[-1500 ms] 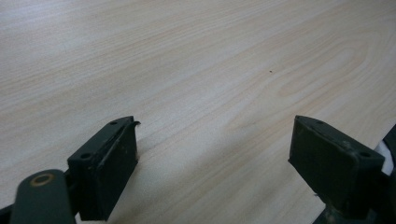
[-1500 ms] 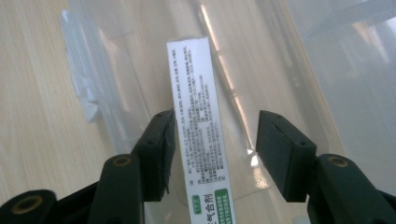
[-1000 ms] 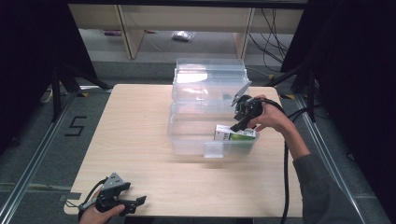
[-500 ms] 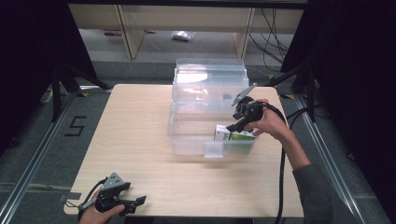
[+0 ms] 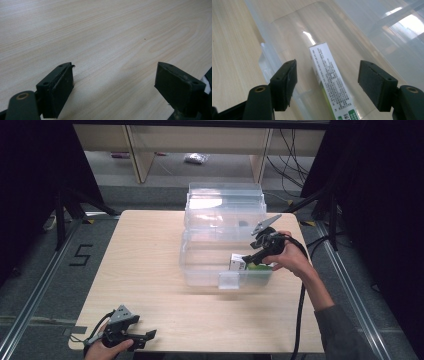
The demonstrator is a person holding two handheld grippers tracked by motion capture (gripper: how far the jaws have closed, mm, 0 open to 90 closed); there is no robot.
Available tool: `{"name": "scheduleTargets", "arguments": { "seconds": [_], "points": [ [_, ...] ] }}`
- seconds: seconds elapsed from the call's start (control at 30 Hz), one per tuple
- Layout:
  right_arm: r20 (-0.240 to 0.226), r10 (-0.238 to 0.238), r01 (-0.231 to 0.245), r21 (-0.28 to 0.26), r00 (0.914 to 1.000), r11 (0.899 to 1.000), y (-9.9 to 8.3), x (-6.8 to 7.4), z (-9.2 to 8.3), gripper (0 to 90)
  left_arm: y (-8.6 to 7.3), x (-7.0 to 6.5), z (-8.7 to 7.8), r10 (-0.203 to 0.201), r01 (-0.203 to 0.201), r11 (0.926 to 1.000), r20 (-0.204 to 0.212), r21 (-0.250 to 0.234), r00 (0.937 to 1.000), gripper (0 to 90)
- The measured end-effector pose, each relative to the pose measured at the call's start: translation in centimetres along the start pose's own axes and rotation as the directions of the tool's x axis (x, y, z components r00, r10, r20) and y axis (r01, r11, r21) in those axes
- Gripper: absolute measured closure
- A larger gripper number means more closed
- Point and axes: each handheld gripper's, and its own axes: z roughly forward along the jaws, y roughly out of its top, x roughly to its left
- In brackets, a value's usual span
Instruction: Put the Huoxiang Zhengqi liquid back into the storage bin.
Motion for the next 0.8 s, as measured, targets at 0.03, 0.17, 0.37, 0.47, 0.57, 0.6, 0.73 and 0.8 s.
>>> {"name": "scheduleTargets", "arguments": {
  "seconds": [0.03,0.17,0.37,0.47,0.57,0.6,0.73,0.8],
  "points": [
    [0.001,0.032,-0.032,0.005,0.9995,0.999,-0.1,0.2,0.0,32.3,0.0,0.0,0.0,0.003,-0.003,1.0,0.002,0.003,1.0,14.9],
    [0.001,0.047,-0.047,0.015,0.9989,0.999,-0.5,0.1,0.0,31.4,0.0,-0.1,0.0,0.001,-0.001,1.0,-0.006,-0.003,1.0,14.9],
    [0.004,0.077,-0.077,-0.007,0.997,0.997,-0.7,0.8,-0.2,30.8,0.0,-0.1,0.0,0.0,0.0,1.0,-0.009,-0.002,1.0,14.8],
    [0.025,0.038,-0.037,-0.046,0.999,0.998,-1.0,0.9,0.0,30.5,0.0,-0.1,0.1,0.001,-0.001,1.0,0.001,-0.004,1.0,14.8],
    [0.02,0.077,-0.076,-0.041,0.9969,0.996,-1.1,1.4,-0.2,30.3,0.0,0.0,0.0,0.001,-0.001,1.0,0.001,0.001,1.0,14.8],
    [0.014,0.098,-0.096,-0.067,0.9951,0.993,-1.3,1.7,-0.2,30.6,0.0,0.0,0.0,0.002,-0.002,1.0,0.002,0.002,1.0,14.9],
    [0.023,0.089,-0.087,-0.077,0.9957,0.993,-1.7,2.0,-0.4,30.4,0.0,0.0,-0.1,0.01,-0.01,0.9999,0.0,0.009,0.9999,14.9],
    [0.02,0.089,-0.087,-0.091,0.9958,0.992,-2.1,2.4,-0.4,29.5,0.0,0.0,0.0,0.001,-0.001,1.0,0.001,0.006,1.0,14.8]
  ]
}}
